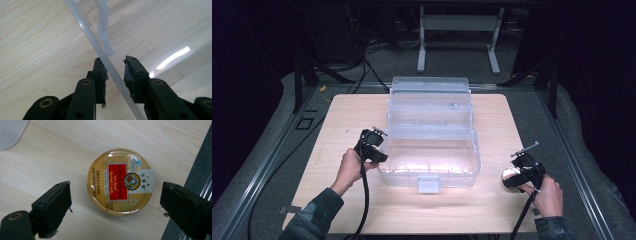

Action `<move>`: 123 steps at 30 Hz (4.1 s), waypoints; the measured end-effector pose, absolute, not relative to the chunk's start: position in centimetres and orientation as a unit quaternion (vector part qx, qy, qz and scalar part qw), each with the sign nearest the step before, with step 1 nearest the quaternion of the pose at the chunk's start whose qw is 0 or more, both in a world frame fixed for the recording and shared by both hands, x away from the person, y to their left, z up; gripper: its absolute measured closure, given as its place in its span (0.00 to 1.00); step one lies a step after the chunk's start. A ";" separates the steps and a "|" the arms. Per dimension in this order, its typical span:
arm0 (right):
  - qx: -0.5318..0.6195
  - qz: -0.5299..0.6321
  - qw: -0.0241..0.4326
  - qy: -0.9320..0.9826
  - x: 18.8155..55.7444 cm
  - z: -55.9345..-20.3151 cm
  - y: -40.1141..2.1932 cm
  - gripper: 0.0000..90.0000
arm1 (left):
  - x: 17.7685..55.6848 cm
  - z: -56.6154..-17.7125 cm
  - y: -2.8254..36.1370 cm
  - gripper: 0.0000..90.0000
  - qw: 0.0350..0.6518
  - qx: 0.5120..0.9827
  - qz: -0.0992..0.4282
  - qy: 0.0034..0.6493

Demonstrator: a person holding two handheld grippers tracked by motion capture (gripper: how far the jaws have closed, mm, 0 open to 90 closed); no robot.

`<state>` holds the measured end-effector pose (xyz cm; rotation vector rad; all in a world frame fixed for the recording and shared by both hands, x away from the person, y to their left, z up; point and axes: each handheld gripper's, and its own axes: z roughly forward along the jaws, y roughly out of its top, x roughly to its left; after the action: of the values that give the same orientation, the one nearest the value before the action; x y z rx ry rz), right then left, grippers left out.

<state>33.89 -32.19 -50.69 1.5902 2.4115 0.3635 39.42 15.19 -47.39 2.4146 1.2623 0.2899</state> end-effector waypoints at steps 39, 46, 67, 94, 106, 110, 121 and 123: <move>0.543 0.093 0.076 0.831 35.7 -51.1 -32.3 0.22 | 39.3 -44.7 18.0 0.12 0.245 0.878 0.041 0.409; 0.534 0.105 0.068 0.836 35.5 -49.3 -32.0 0.22 | 39.1 -44.0 19.2 0.06 0.244 0.880 0.046 0.406; 0.487 0.108 0.114 0.859 34.9 -42.4 -29.1 0.22 | 39.7 -45.5 23.1 0.00 0.239 0.865 0.057 0.437; 0.414 0.113 0.117 0.896 36.0 -39.3 -22.6 0.22 | 39.7 -46.3 23.8 0.00 0.237 0.868 0.048 0.434; 0.388 0.116 0.106 0.908 36.9 -40.0 -19.7 0.22 | 39.8 -46.2 24.1 0.00 0.241 0.866 0.049 0.436; 0.385 0.119 0.096 0.910 37.2 -40.5 -19.0 0.22 | 39.8 -46.2 24.2 0.00 0.241 0.866 0.050 0.436; 0.383 0.108 0.081 0.914 38.2 -42.6 -17.7 0.22 | 39.8 -46.5 24.3 0.00 0.242 0.864 0.048 0.439; 0.382 0.101 0.076 0.915 38.3 -43.0 -17.5 0.22 | 39.8 -46.6 24.3 0.00 0.240 0.865 0.047 0.437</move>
<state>38.32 -17.52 -42.99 1.1461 2.7444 0.3028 39.77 24.32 -46.58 2.3678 1.1965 0.1279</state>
